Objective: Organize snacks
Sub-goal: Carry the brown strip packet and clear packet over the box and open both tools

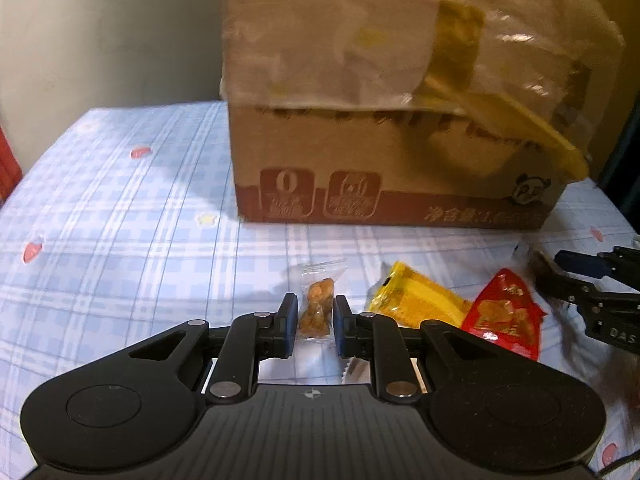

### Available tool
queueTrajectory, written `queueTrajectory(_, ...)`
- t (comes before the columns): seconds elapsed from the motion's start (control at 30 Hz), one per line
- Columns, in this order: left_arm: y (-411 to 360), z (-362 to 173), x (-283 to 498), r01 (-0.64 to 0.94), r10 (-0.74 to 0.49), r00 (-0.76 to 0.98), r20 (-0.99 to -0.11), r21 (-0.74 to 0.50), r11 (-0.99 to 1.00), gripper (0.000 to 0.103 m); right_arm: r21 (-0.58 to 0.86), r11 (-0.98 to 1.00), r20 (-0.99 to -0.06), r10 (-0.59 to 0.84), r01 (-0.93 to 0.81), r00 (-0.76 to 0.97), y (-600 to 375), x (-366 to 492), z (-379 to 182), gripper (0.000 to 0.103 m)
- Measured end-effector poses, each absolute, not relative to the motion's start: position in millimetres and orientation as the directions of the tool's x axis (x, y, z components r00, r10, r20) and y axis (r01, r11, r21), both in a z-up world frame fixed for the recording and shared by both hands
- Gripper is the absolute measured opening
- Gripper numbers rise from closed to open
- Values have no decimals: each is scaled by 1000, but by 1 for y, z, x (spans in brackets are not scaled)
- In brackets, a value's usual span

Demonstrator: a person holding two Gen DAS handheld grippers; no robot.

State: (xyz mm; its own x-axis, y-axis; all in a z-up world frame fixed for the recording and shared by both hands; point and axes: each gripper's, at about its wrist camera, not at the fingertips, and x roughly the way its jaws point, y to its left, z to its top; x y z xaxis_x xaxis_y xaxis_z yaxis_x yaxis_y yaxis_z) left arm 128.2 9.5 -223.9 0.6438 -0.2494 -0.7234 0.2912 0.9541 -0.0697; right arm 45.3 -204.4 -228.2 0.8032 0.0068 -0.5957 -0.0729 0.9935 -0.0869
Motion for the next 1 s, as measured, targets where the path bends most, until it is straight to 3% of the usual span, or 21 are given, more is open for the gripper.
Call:
queueTrajectory(0.57,15,-188,103,293,-280,695,-663,-95,951,20,-69,994,-528,32,-80,848,-196,5,-200,42)
queueTrajectory(0.77,19,-156,94,307,-313,746,-588,-113,945,20,-73,989,-439,85,-130,895,-182,-5,-162,42)
queueTrajectory(1.0,23,-105,85,310,-328,835,-441,-114,944,20,-72,982,-286,149,-176,946,-165,-5,-108,42)
